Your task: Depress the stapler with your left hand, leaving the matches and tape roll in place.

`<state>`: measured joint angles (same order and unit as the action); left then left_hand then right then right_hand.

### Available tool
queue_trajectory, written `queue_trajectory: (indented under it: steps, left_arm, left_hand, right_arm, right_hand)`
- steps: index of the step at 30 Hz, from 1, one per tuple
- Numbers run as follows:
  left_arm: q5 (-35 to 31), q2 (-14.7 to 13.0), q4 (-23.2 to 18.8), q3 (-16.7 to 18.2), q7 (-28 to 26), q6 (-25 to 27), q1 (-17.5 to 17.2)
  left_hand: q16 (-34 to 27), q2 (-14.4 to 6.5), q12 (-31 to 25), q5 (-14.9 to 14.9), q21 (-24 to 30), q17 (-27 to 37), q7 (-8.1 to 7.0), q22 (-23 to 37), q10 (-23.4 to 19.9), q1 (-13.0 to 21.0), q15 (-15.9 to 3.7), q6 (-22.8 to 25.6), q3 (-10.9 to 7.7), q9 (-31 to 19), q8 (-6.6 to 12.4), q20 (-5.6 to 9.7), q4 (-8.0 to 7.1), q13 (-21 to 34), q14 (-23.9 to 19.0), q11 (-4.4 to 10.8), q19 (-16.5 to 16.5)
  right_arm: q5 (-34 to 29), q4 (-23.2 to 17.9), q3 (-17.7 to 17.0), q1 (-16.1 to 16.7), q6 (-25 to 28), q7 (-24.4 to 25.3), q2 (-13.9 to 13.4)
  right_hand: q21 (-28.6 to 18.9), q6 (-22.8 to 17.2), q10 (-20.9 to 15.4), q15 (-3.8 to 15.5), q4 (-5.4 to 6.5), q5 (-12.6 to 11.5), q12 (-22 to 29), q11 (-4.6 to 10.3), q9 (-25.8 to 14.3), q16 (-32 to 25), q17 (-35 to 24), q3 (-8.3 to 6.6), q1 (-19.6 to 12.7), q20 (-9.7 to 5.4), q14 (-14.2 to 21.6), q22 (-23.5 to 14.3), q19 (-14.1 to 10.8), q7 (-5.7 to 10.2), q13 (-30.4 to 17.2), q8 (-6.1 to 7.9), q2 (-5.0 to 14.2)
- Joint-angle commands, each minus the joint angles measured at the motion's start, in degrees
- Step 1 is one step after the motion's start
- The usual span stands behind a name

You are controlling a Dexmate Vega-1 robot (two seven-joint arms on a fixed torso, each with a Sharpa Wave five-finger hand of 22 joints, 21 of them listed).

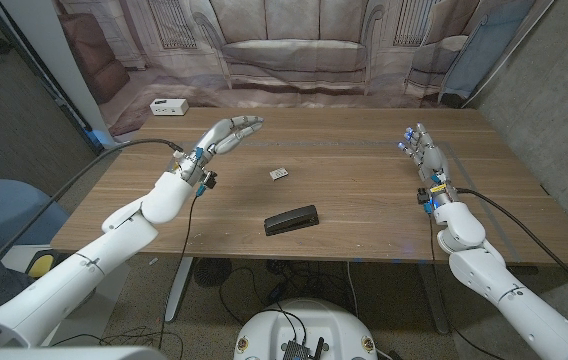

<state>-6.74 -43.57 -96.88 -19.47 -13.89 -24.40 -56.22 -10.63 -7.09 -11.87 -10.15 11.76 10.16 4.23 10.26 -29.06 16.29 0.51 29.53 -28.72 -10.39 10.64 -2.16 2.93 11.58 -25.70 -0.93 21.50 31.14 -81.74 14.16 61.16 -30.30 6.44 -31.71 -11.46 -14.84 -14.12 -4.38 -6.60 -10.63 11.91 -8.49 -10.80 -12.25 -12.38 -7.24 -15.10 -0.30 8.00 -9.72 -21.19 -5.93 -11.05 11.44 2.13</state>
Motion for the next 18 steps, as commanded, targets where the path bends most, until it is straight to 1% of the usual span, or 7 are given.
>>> queue_trajectory:
  steps: [1,7,8,10,11,16,18]
  left_arm:
    - [5.23,3.78,5.97,-1.67,1.13,-4.14,2.67]
    - [9.70,5.82,9.14,-2.63,3.64,-5.94,4.35]
    - [10.19,6.13,9.49,-2.72,3.81,-6.04,4.52]
    - [11.73,6.76,10.36,-2.99,4.67,-6.50,4.93]
    - [12.29,7.10,10.67,-3.05,4.82,-6.55,5.04]
    - [14.47,8.58,11.14,-3.11,4.75,-6.10,5.00]
    - [15.98,9.22,11.57,-3.21,5.28,-6.16,5.13]
  left_hand:
    - [0.02,0.11,-0.01,0.02,-0.08,0.08,0.20,0.16,0.00,-0.75,0.33,-0.20,-0.50,-0.13,0.05,-0.42,0.15,0.12,0.10,-0.22,-0.18]
    - [0.09,0.28,0.06,0.04,-0.16,0.09,0.32,0.16,0.24,-0.99,0.49,-0.63,-0.46,-0.12,-0.09,-0.55,0.15,0.11,0.36,-0.64,-0.40]
    - [0.10,0.31,0.10,0.04,-0.16,0.09,0.34,0.16,0.36,-1.05,0.49,-0.64,-0.45,-0.12,-0.08,-0.57,0.14,0.11,0.41,-0.41,-0.42]
    - [0.10,0.35,0.15,0.03,-0.18,0.09,0.37,0.16,0.49,-1.11,0.51,-0.82,-0.44,-0.12,-0.13,-0.60,0.14,0.11,0.44,-0.51,-0.47]
    - [0.12,0.38,0.16,0.03,-0.19,0.09,0.42,0.16,0.53,-1.15,0.62,-0.90,-0.43,-0.12,-0.15,-0.62,0.14,0.11,0.50,-0.41,-0.50]
    - [0.16,0.56,0.24,0.04,-0.22,0.11,0.46,0.17,0.86,-1.42,0.67,-1.30,-0.35,-0.12,-0.24,-0.64,0.11,0.11,0.76,-1.03,-0.65]
    - [0.17,0.64,0.30,0.05,-0.20,0.11,0.37,0.17,1.06,-1.53,0.72,-1.56,-0.30,-0.12,-0.31,-0.63,0.10,0.11,0.84,-0.97,-0.63]
  right_arm:
    - [0.04,-0.61,0.28,0.03,0.53,-0.07,-0.51]
    - [0.21,-1.04,0.51,0.06,1.16,-0.23,-0.71]
    - [-0.10,-0.88,0.65,-0.04,1.07,-0.46,-0.89]
    - [0.24,-1.05,0.65,-0.01,1.36,-0.39,-0.79]
    - [0.22,-0.86,0.73,-0.10,1.22,-0.65,-0.81]
    - [0.37,-0.75,0.86,-0.22,1.41,-0.95,-0.93]
    - [0.48,-0.77,0.90,-0.25,1.58,-1.08,-1.01]
  right_hand:
    - [0.00,-1.00,-0.89,0.07,-0.02,-0.24,0.01,0.26,-0.07,-0.18,-0.16,0.09,0.13,0.01,0.73,-0.22,-0.88,0.14,-0.33,0.05,0.09]
    - [-0.14,-1.21,-1.16,0.27,-0.06,-0.25,0.09,0.36,-0.07,-0.27,-0.14,0.13,0.10,-0.08,1.05,-0.22,-1.32,0.28,-0.32,0.11,0.05]
    - [-0.15,-1.25,-1.17,0.23,-0.04,-0.25,0.09,0.33,-0.07,-0.29,-0.15,0.14,0.12,-0.11,1.08,-0.22,-1.36,0.32,-0.32,0.12,0.06]
    - [-0.15,-1.26,-1.14,0.28,-0.03,-0.25,0.07,0.33,-0.07,-0.28,-0.15,0.14,0.14,-0.15,1.08,-0.22,-1.39,0.29,-0.32,0.12,0.08]
    - [-0.15,-1.26,-1.14,0.33,-0.02,-0.25,0.07,0.33,-0.07,-0.28,-0.16,0.14,0.15,-0.16,1.07,-0.22,-1.39,0.31,-0.32,0.11,0.09]
    - [-0.13,-1.28,-1.09,0.31,-0.04,-0.26,0.03,0.27,-0.07,-0.26,-0.15,0.13,0.11,-0.18,1.07,-0.22,-1.40,0.23,-0.32,0.11,0.14]
    - [-0.12,-1.27,-1.10,0.33,-0.06,-0.26,0.03,0.27,-0.08,-0.25,-0.14,0.13,0.07,-0.19,1.07,-0.22,-1.40,0.23,-0.32,0.10,0.13]
